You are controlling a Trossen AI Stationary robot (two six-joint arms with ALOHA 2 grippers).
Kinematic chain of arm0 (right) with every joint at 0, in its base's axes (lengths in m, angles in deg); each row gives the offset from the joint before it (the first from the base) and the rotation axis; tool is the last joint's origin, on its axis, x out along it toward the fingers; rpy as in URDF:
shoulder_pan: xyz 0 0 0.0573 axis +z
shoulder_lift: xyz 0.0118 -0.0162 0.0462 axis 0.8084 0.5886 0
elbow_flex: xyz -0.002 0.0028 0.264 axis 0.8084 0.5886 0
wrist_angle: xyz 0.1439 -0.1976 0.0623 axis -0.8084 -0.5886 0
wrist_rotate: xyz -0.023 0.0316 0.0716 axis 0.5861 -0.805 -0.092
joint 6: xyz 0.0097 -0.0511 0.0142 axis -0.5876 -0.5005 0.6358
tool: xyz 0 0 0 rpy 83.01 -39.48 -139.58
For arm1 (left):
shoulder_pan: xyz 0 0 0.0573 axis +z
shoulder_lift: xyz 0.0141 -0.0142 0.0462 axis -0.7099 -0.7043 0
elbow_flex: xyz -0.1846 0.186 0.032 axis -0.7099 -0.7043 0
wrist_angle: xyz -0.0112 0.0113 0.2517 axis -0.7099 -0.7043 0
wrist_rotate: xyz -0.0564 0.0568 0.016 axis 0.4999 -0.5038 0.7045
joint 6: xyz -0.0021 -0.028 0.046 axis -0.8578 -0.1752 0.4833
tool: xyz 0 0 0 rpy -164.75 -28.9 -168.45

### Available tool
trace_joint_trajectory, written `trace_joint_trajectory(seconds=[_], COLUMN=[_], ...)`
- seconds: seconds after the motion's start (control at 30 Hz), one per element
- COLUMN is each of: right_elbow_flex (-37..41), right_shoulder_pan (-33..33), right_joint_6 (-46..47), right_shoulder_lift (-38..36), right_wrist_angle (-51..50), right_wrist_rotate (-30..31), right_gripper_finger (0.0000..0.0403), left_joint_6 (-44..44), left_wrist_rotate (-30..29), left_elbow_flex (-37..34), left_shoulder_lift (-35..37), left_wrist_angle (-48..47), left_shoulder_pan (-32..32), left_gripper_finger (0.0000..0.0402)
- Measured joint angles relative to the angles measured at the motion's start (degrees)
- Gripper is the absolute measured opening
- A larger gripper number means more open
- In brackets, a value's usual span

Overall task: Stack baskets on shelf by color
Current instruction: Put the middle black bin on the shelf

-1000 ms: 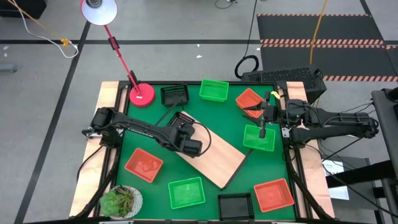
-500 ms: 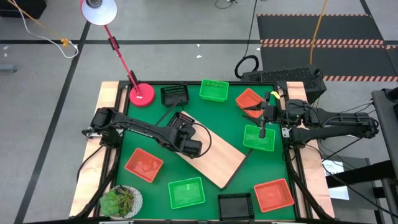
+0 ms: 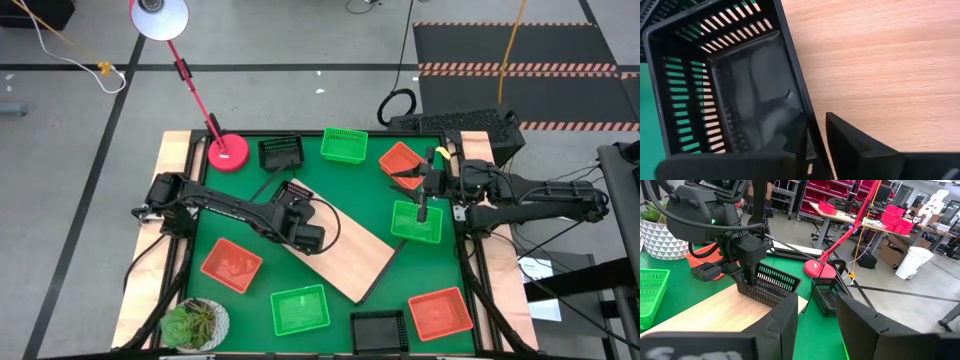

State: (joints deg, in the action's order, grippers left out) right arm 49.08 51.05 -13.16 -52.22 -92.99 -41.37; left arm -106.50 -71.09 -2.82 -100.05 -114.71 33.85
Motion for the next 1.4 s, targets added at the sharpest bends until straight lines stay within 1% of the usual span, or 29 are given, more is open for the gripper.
trace_joint_trajectory(seconds=[0.23, 0.33, 0.97, 1.4], right_elbow_flex=[0.00, 0.00, 0.00, 0.00], right_shoulder_pan=[0.00, -0.02, -0.02, 0.00], right_joint_6=[-0.02, -0.03, -0.04, -0.04], right_shoulder_lift=[0.00, 0.00, 0.00, 0.00], right_wrist_angle=[0.00, 0.00, 0.00, 0.00], right_wrist_rotate=[0.00, 0.00, 0.00, 0.00], right_gripper_finger=[0.0126, 0.0126, 0.0126, 0.0126], left_joint_6=[3.74, 3.16, -6.69, -7.30], left_wrist_rotate=[0.29, 0.37, 1.97, 1.70], left_elbow_flex=[0.00, 0.00, 0.00, 0.00], left_shoulder_lift=[0.02, 0.02, 0.02, 0.02], left_wrist_angle=[-0.02, -0.02, -0.04, -0.04], left_shoulder_pan=[-0.01, 0.00, 0.00, -0.01], left_gripper_finger=[0.0041, 0.0035, 0.0037, 0.0038])
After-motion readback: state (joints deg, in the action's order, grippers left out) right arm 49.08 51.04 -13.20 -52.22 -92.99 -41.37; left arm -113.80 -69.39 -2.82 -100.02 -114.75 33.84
